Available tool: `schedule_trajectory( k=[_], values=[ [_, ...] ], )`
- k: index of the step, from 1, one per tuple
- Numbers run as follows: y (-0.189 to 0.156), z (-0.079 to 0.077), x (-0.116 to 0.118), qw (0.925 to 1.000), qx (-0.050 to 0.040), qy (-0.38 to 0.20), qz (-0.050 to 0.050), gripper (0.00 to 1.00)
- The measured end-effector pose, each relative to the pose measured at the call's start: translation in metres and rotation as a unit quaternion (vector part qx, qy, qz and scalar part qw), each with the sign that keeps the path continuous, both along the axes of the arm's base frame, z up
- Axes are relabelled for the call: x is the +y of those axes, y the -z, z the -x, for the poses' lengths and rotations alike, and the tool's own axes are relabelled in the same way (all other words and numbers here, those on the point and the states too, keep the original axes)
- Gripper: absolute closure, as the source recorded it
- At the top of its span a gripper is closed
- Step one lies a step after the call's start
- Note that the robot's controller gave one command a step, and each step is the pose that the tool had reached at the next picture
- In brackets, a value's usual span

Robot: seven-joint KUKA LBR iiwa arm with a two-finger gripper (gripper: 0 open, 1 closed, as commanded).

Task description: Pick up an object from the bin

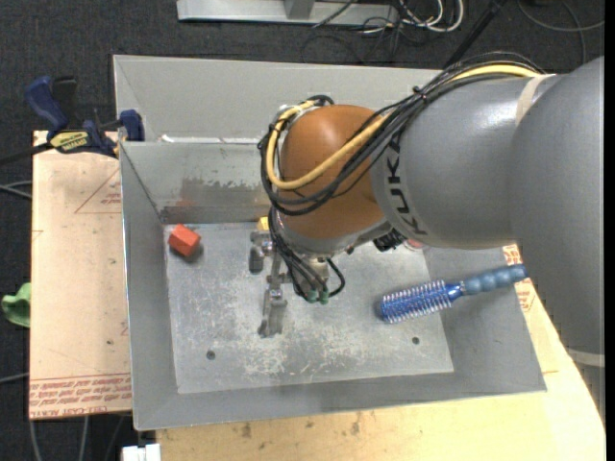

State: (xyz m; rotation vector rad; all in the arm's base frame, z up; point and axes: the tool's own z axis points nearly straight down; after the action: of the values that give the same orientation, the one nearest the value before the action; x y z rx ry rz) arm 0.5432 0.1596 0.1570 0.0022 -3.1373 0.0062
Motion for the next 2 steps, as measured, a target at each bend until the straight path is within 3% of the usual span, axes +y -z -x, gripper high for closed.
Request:
schedule_trajectory(
  k=[1,2],
  values=[
    [-0.018,-0.078,-0.055,0.9998,-0.007,-0.021,-0.001,0.0],
    [0.014,-0.027,0.016,0.9765,-0.0005,-0.215,-0.004,0.0]
  ],
)
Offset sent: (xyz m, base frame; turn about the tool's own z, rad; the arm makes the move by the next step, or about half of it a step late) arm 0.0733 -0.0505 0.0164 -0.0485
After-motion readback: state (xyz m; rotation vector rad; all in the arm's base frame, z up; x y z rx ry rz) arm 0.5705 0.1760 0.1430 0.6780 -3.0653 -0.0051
